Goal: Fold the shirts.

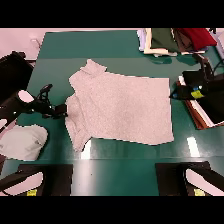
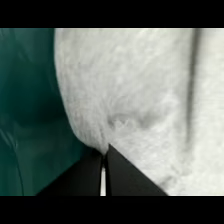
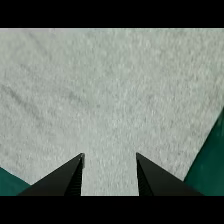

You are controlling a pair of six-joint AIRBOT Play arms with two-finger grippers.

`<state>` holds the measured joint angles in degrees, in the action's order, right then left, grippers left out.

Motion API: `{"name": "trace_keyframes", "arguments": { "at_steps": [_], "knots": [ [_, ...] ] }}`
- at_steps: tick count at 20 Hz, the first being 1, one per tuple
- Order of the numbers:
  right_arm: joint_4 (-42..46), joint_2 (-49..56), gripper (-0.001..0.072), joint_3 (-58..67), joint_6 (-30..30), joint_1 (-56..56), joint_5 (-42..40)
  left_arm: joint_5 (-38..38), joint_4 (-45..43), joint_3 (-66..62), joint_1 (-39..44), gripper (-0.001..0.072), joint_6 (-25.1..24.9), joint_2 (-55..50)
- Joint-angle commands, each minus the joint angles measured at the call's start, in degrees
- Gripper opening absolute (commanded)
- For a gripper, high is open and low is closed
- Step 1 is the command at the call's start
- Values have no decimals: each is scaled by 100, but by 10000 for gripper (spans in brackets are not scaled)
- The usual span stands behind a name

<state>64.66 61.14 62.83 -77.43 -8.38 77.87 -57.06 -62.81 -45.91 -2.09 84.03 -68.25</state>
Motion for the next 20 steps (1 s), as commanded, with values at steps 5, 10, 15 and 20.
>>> {"name": "trace_keyframes", "arguments": {
  "at_steps": [5,10,15,20],
  "knots": [
    [361,-931,541,-2743,-7,-2024,579,-216,103,-216,-2,22,-162,664],
    [-485,-1051,504,-3965,-11,-2144,463,-199,140,-216,-2,22,-162,664],
    [-813,-1051,429,-4207,-527,-820,-531,-199,157,-216,-2,22,-162,664],
    [-761,-1054,65,-4044,-651,225,-1670,-256,155,-260,-2,22,-157,667]
  ]
}}
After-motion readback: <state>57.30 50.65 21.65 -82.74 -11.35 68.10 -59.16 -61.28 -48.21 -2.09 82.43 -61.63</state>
